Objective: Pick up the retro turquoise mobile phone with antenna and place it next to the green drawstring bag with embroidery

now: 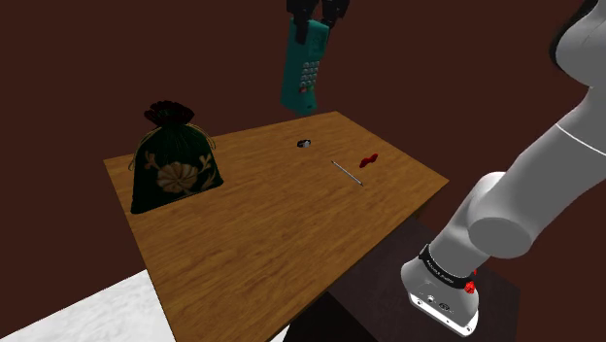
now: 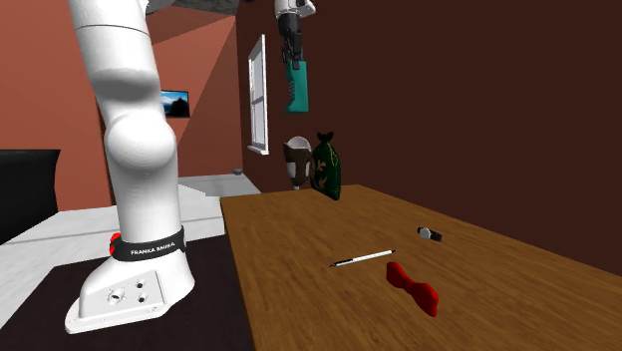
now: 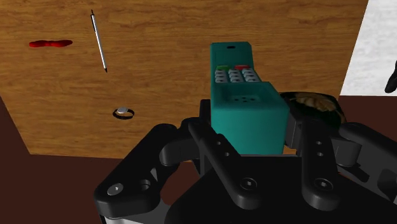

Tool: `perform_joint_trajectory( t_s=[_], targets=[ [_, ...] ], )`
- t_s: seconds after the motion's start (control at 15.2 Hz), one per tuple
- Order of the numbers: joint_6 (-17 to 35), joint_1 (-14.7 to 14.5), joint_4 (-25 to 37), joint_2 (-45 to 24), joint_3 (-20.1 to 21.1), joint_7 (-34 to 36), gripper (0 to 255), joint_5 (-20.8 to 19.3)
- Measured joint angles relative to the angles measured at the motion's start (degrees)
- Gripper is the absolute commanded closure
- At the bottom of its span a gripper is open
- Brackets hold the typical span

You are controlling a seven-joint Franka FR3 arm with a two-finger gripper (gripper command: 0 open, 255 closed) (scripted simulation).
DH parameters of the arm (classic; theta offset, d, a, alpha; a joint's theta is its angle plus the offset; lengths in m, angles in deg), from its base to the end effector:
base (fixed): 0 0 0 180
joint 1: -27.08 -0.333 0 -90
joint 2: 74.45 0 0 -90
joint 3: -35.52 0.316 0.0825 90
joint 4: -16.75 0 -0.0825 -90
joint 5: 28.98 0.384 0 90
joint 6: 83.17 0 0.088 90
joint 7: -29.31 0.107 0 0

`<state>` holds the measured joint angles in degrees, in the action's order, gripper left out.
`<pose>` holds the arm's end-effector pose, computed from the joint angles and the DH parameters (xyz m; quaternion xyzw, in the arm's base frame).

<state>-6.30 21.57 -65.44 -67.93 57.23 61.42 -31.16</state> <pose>0.4319 0.2340 0.7222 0.9980 -0.0480 0.0252 0.0311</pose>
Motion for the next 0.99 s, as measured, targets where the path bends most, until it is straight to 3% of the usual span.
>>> perform_joint_trajectory(
  t_s=[0.26,0.53,0.73,0.99],
  targets=[
    [-1.86,-3.27,8.79,-8.06,4.15,6.51,255,-3.29],
    [-6.71,-9.36,23.81,-20.07,7.32,12.57,255,-9.57],
    [-4.93,-9.33,21.79,-19.88,7.39,13.21,255,-9.33],
    [-0.28,-7.83,14.63,-17.05,7.17,13.04,255,-7.65]
  ],
)
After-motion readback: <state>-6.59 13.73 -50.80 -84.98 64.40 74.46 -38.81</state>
